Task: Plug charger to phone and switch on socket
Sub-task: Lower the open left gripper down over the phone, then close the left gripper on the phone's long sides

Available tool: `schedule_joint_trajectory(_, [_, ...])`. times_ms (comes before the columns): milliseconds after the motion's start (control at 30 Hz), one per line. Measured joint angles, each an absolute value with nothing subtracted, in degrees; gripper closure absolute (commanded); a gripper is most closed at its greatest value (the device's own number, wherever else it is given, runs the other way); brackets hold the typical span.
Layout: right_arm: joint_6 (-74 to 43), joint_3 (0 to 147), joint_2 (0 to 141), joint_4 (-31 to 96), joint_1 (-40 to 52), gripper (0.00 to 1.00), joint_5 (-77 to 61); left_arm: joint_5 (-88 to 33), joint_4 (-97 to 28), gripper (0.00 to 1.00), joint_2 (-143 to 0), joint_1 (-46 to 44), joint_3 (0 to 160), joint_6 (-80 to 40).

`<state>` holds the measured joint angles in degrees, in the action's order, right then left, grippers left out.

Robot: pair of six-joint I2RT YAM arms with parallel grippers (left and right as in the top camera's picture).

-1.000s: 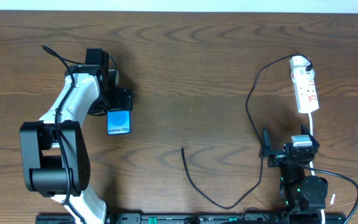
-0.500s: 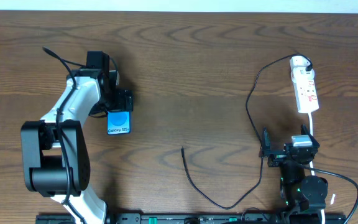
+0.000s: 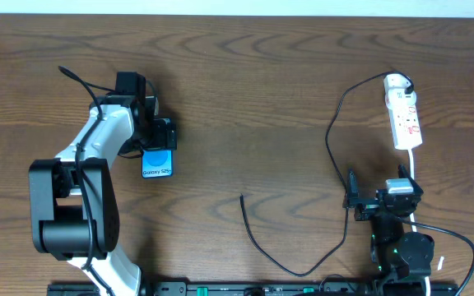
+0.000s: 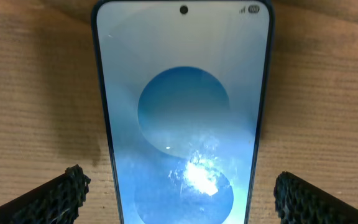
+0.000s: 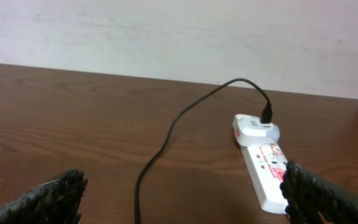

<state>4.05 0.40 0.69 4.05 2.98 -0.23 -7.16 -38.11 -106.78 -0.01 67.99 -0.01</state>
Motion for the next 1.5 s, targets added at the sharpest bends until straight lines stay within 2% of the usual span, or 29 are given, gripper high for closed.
schedule_joint_trajectory(1500, [4.1, 0.4, 0.7, 4.1, 3.0, 0.01, -0.2, -2.6, -37.5, 0.02, -108.0, -2.8, 68.0, -1.7])
